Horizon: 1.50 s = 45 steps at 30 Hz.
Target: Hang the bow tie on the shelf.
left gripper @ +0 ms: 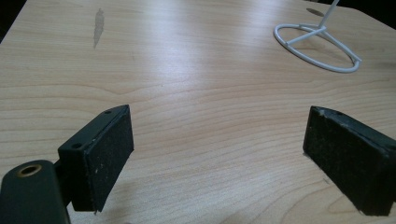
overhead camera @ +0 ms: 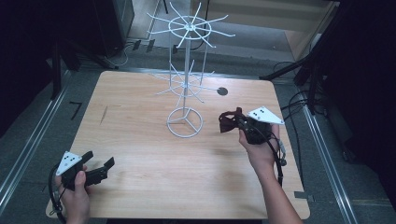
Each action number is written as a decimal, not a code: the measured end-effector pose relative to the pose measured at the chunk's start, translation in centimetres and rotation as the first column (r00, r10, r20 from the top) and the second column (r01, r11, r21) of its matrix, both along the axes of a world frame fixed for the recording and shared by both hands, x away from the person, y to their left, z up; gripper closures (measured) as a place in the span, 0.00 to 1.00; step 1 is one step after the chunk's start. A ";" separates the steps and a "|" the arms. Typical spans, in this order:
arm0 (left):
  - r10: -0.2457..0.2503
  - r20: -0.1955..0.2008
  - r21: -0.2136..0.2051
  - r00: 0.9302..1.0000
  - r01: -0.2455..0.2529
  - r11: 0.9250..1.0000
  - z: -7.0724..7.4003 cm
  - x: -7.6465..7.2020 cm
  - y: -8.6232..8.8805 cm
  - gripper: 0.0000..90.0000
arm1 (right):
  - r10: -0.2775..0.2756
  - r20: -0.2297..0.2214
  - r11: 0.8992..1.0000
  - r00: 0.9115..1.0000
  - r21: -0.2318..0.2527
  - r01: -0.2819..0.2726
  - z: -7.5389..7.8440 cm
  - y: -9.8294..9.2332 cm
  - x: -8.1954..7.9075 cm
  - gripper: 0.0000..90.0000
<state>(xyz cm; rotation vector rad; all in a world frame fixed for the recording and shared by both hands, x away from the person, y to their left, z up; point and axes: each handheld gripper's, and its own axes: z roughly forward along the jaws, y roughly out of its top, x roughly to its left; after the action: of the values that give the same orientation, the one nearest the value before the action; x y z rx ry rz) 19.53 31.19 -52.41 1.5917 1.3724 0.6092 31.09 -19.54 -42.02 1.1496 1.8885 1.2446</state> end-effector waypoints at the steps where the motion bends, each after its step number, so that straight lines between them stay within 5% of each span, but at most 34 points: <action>1: -0.001 -0.001 0.000 1.000 0.001 1.000 0.0 0.0 0.0 0.10 | 0.004 0.001 1.000 1.000 0.000 -0.004 0.2 0.1 0.0 0.99; 19: -0.001 -0.001 -0.001 1.000 0.001 1.000 0.0 0.0 0.0 0.10 | 0.022 0.045 0.999 0.999 -0.025 -0.021 2.9 1.9 1.4 0.99; 45: 0.002 -0.003 -0.008 1.000 -0.002 1.000 0.0 0.0 0.1 0.10 | 0.038 0.044 0.998 0.998 -0.045 -0.036 5.6 3.5 4.7 0.99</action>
<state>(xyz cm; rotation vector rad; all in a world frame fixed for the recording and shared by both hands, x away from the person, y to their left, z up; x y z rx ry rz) 19.56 31.26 -52.41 1.5860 1.3765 0.6024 35.84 -16.06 -36.41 1.0601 1.9026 1.2326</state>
